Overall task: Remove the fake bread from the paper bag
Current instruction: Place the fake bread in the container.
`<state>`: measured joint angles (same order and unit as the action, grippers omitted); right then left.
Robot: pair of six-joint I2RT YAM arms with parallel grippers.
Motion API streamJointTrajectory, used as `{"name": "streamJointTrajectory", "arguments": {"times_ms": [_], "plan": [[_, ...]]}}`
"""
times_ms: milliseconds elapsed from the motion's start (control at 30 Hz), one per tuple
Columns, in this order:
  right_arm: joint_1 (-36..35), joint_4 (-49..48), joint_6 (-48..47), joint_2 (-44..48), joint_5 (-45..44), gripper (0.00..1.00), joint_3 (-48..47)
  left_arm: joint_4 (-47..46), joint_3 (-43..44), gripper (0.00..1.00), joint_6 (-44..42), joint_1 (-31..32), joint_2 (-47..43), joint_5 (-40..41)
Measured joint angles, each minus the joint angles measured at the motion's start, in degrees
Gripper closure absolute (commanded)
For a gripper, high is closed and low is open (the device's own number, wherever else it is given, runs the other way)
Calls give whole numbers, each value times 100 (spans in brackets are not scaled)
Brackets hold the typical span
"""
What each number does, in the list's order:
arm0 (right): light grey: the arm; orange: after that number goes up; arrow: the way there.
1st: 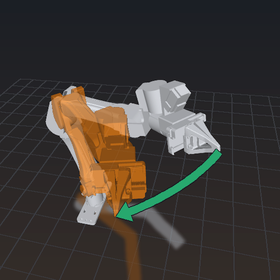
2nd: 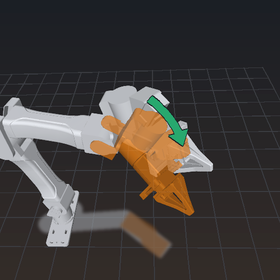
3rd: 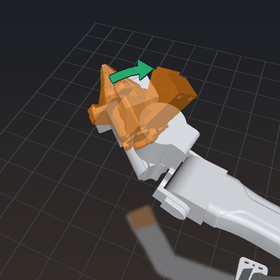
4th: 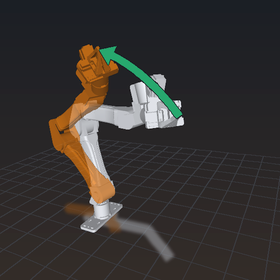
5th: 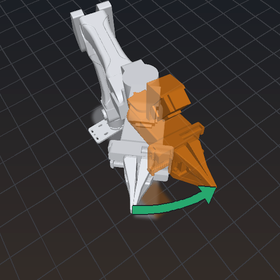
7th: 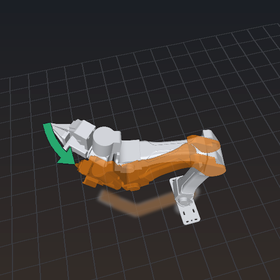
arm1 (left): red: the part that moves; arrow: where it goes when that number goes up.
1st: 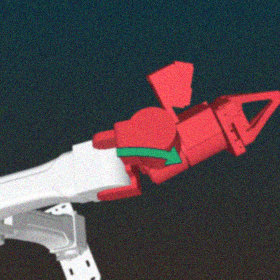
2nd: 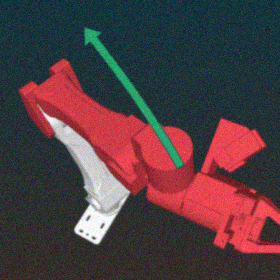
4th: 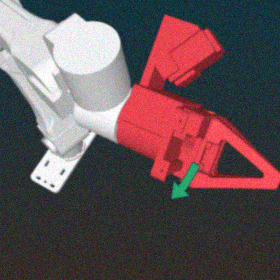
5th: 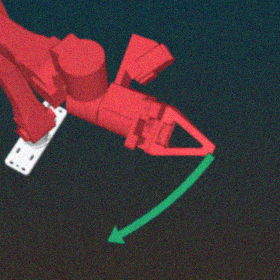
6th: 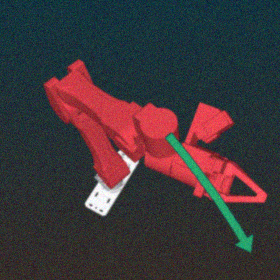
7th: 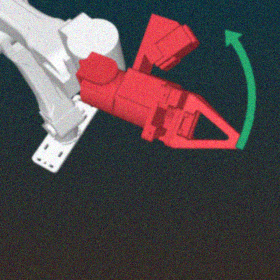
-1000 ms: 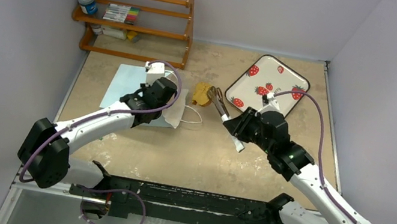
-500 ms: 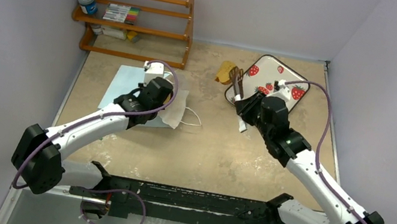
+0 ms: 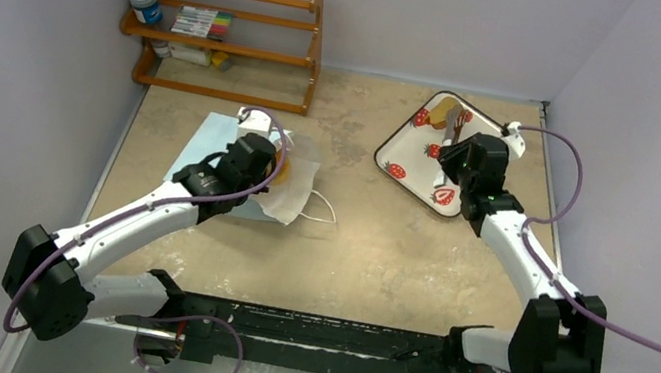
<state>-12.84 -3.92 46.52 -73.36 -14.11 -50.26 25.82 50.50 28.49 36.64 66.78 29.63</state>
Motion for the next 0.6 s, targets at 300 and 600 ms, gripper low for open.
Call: {"name": "streamJointTrajectory", "arguments": {"times_ms": [300,600], "plan": [[619,-586,46,-767,339,100,-118,175,-190,100,-155,0,-420,-476],[881,-1012,144,-1268,621,100,-138,280,-264,100,-181,0,-529,-627]]}}
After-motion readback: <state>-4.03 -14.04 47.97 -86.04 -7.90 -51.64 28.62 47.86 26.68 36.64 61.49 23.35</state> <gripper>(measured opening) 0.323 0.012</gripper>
